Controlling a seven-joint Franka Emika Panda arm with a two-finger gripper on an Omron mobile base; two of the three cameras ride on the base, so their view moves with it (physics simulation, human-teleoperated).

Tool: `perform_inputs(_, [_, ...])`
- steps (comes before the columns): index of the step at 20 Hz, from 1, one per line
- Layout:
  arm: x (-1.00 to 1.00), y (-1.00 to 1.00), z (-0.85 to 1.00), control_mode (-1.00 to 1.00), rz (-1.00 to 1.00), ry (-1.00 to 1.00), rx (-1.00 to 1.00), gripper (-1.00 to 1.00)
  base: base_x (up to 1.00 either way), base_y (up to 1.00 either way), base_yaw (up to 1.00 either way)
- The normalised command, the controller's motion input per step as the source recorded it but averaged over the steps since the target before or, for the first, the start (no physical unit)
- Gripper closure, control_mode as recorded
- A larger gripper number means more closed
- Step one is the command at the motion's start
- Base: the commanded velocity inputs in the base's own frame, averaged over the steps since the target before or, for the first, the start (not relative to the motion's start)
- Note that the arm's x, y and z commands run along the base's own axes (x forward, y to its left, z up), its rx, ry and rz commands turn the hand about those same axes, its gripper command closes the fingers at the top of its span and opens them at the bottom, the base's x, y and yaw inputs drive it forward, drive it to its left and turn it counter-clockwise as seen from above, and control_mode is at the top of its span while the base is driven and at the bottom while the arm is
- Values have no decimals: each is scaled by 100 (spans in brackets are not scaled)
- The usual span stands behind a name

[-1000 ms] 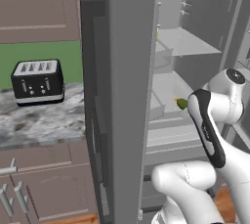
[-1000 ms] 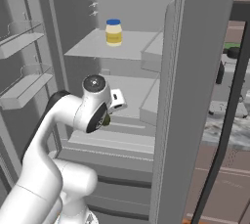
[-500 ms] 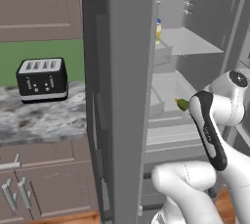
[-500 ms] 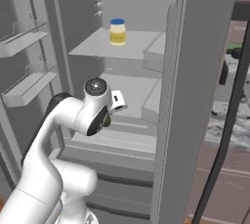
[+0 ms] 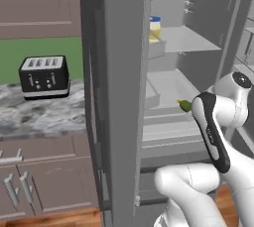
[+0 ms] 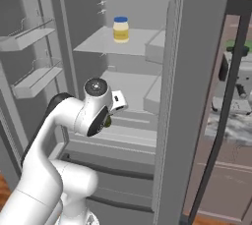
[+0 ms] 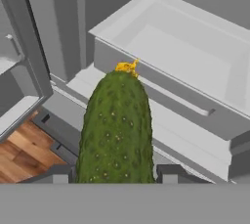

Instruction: Pick cucumber from the fridge and place it on the plate on the counter.

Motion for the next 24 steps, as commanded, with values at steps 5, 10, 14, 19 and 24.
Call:
perform_inputs(5, [0,0,0,100,0,0,0,100,-36,-24,2])
perform_inputs(10, [0,0,0,100,0,0,0,100,-60,-17,0])
perform_inputs(14, [0,0,0,100,0,0,0,100,-68,-9,0])
perform_inputs(19, [0,0,0,100,0,0,0,100,-61,0,-1])
perform_inputs(24, [0,0,0,100,0,0,0,100,-58,0,-2])
